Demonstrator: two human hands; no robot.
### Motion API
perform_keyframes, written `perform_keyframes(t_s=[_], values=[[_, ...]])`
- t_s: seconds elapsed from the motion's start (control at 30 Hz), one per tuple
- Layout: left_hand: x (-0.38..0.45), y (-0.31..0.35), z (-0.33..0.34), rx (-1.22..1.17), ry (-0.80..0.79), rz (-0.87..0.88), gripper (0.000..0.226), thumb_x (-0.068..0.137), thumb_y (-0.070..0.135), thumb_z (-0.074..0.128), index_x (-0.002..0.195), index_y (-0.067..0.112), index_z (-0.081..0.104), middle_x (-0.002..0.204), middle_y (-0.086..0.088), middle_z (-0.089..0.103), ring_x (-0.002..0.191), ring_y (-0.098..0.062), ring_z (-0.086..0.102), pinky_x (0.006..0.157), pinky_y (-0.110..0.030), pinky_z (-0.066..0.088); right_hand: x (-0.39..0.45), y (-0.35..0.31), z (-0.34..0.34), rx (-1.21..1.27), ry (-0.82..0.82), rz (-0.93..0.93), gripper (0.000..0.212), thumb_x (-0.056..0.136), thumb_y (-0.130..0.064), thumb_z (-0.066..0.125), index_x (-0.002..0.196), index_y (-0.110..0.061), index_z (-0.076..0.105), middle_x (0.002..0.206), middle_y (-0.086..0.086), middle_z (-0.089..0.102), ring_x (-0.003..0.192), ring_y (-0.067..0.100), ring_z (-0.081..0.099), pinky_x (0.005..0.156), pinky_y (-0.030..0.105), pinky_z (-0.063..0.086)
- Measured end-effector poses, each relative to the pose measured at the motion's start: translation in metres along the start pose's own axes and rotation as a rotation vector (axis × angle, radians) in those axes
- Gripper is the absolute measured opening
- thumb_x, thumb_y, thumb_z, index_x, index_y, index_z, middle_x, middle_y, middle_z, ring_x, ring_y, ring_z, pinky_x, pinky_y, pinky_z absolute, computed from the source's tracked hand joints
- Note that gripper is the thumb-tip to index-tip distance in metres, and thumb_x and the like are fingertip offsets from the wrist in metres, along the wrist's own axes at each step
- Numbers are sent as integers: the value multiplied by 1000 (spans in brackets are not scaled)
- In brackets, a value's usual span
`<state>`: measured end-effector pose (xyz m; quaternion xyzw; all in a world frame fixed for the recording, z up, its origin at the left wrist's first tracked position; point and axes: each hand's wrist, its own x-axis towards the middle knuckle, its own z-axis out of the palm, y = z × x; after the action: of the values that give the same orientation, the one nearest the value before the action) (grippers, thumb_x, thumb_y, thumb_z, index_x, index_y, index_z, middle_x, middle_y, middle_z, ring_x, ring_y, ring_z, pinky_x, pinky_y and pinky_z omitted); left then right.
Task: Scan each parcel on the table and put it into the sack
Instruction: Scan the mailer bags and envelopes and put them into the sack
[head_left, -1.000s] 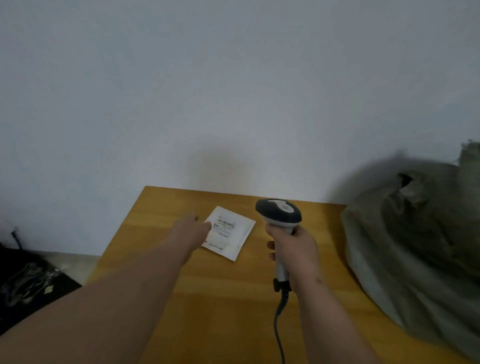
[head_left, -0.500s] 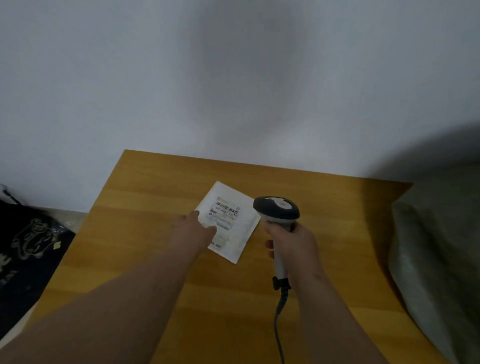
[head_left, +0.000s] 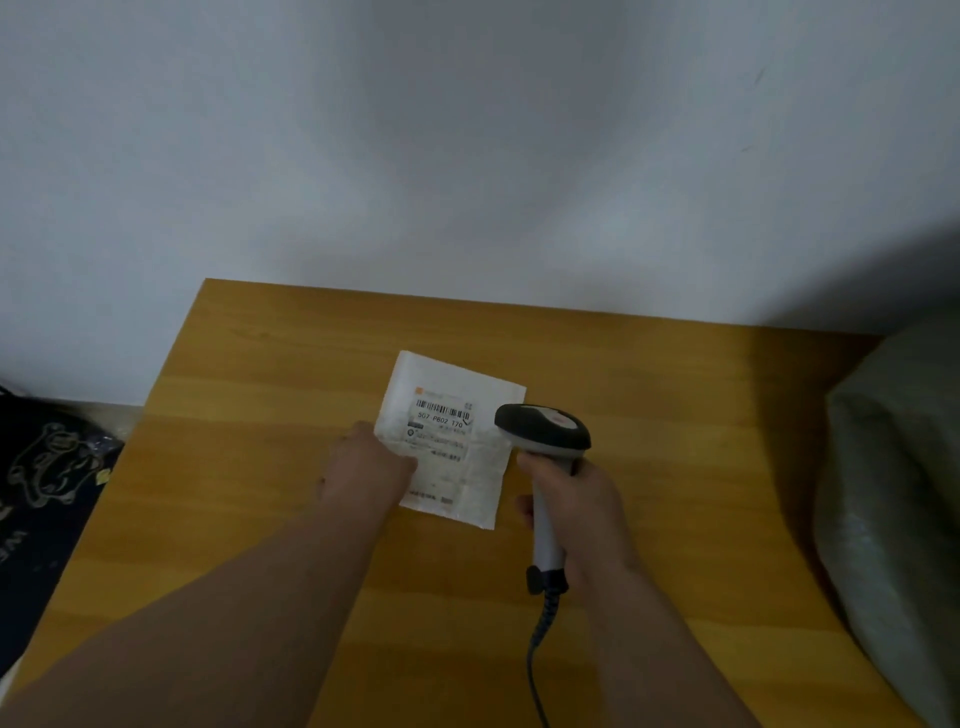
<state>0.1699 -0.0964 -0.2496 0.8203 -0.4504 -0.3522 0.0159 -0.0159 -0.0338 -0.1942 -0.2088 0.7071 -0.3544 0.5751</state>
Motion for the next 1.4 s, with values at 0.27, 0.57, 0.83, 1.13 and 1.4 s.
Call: perform_keyframes(t_s=[0.27, 0.57, 0.83, 1.13, 1.4], values=[[-20, 0, -11, -519, 11, 57, 17, 97, 7, 42, 107, 18, 52, 87, 1, 57, 78, -22, 60, 72, -48, 58, -21, -7, 4, 60, -65, 13, 18, 95, -21, 66, 108, -9, 65, 85, 8, 65, 63, 19, 61, 62, 33, 52], [-58, -1, -35, -791, 20, 116, 18, 100, 6, 43, 107, 21, 51, 93, 1, 59, 77, -13, 57, 58, -28, 48, -73, -15, 8, 78, -108, -120, 9, 96, -18, 63, 104, -14, 63, 87, 11, 64, 65, 21, 59, 59, 32, 50], [-91, -15, -55, -816, 16, 187, 18, 99, 6, 44, 110, 18, 52, 91, 4, 58, 78, -14, 59, 61, -31, 53, -117, -16, 6, 76, -89, -207, 11, 94, -18, 63, 102, -10, 65, 83, 11, 64, 67, 22, 60, 64, 36, 50], [-119, -29, -67, -850, 29, 238, 20, 99, 9, 45, 115, 18, 53, 96, 2, 60, 81, -14, 59, 59, -30, 50, -157, -11, 4, 81, -44, -258, 11, 93, -19, 63, 97, -9, 67, 81, 11, 66, 68, 23, 62, 66, 39, 51], [-149, -36, -73, -879, 8, 273, 22, 99, 9, 47, 117, 19, 53, 91, 5, 58, 79, -14, 59, 56, -26, 45, -189, -1, -1, 117, -22, -314, 9, 92, -17, 63, 95, -9, 67, 75, 10, 65, 63, 23, 60, 63, 36, 49]])
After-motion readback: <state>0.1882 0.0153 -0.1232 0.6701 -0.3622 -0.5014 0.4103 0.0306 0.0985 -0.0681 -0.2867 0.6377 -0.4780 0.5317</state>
